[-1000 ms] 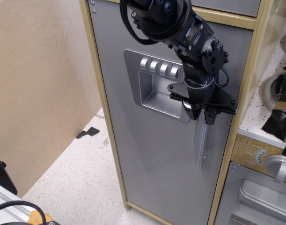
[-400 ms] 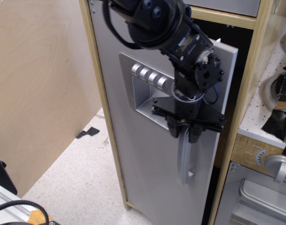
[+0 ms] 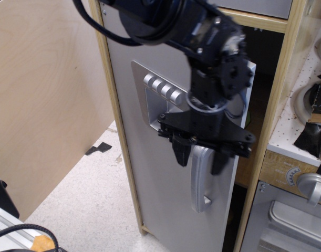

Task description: Open fridge

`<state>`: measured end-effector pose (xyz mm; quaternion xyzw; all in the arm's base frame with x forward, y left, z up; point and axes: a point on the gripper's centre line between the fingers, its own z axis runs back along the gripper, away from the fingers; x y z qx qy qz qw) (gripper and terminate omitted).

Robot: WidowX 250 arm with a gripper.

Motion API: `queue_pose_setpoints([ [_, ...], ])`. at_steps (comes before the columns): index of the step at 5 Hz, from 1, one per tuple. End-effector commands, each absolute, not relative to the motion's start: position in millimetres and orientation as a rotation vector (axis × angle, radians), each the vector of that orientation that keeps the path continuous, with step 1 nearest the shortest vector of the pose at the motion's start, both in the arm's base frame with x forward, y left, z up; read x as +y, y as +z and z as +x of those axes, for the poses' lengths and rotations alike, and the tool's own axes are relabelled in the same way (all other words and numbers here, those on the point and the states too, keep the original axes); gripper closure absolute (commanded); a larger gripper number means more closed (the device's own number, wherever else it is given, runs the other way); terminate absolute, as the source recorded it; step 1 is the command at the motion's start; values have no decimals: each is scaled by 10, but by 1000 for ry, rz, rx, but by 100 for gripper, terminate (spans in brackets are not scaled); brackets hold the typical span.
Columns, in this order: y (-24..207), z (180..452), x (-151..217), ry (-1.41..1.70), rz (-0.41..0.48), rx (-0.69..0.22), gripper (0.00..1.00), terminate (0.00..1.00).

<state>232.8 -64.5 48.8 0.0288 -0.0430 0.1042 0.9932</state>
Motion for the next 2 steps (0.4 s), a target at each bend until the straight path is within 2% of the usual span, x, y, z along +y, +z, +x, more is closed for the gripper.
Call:
queue_pose_setpoints([
  [1,676,2435,-1312,18,9,-96,0,0],
  [2,770,2424,-1531,-172,-15,-87,0,0],
])
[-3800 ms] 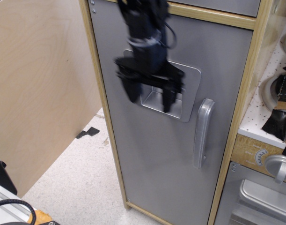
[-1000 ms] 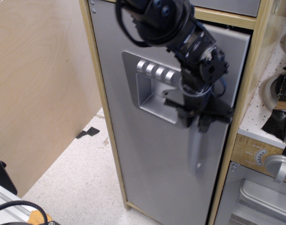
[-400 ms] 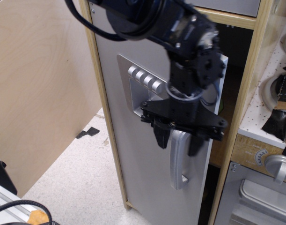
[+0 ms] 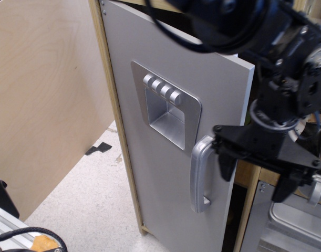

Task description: Open fridge

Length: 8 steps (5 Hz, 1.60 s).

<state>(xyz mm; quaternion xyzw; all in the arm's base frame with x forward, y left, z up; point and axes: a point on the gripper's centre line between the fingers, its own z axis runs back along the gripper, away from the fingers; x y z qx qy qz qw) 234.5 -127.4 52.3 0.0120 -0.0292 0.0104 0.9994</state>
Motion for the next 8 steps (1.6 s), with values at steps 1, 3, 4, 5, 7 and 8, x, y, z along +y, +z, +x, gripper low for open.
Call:
queue_pose_setpoints([
  [1,793,2566,-1605,-326,52,-139,0,0],
  [3,843,3143,-1472,-467,80,-202,0,0],
  [4,824,3224,-1348,-470,84,-216,0,0],
  [5,775,3058,-1212,-348,91,-178,0,0],
  [7,786,2539,-1082,-162,62,-103,0,0],
  [8,811,2286,-950,-120,58,-74,0,0],
])
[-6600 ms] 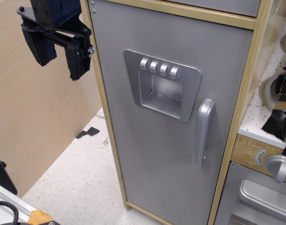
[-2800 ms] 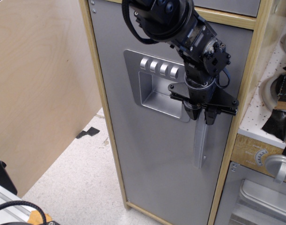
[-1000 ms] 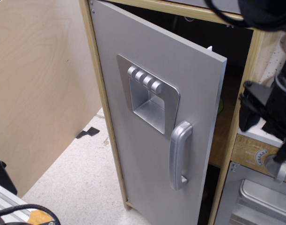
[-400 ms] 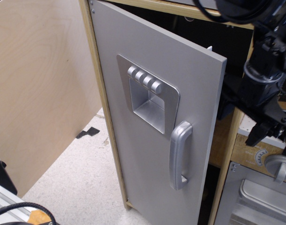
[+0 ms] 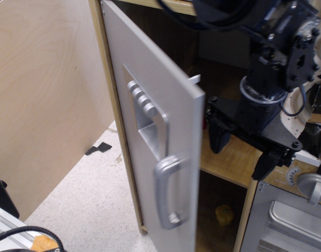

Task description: Open fridge

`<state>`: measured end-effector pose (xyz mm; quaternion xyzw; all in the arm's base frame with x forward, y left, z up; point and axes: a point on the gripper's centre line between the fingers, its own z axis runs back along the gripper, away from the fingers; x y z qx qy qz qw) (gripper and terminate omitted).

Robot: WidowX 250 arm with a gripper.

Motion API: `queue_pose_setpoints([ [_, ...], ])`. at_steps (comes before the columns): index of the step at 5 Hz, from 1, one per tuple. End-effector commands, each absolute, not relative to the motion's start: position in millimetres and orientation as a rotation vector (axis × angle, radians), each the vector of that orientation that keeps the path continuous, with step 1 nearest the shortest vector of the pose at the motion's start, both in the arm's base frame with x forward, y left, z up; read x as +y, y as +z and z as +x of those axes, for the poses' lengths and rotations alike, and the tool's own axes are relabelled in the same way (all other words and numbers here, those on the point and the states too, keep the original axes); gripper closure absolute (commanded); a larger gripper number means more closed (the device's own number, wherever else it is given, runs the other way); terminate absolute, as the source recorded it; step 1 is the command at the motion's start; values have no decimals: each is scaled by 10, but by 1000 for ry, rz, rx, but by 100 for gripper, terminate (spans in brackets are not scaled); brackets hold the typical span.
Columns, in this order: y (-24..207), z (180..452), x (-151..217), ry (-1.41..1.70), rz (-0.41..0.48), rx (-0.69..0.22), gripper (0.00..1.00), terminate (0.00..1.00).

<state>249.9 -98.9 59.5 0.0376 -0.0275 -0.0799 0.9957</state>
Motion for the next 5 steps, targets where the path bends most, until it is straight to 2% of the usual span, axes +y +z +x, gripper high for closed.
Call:
queue_pose_setpoints([
  [1,894,2146,-620,-65,48,-48,0,0],
  [3,998,2024,374,-55,75,-41,0,0],
  [4,1010,2066,721,-80,99,-53,0,0],
  [5,944,2094,971,-74,89,-65,0,100],
])
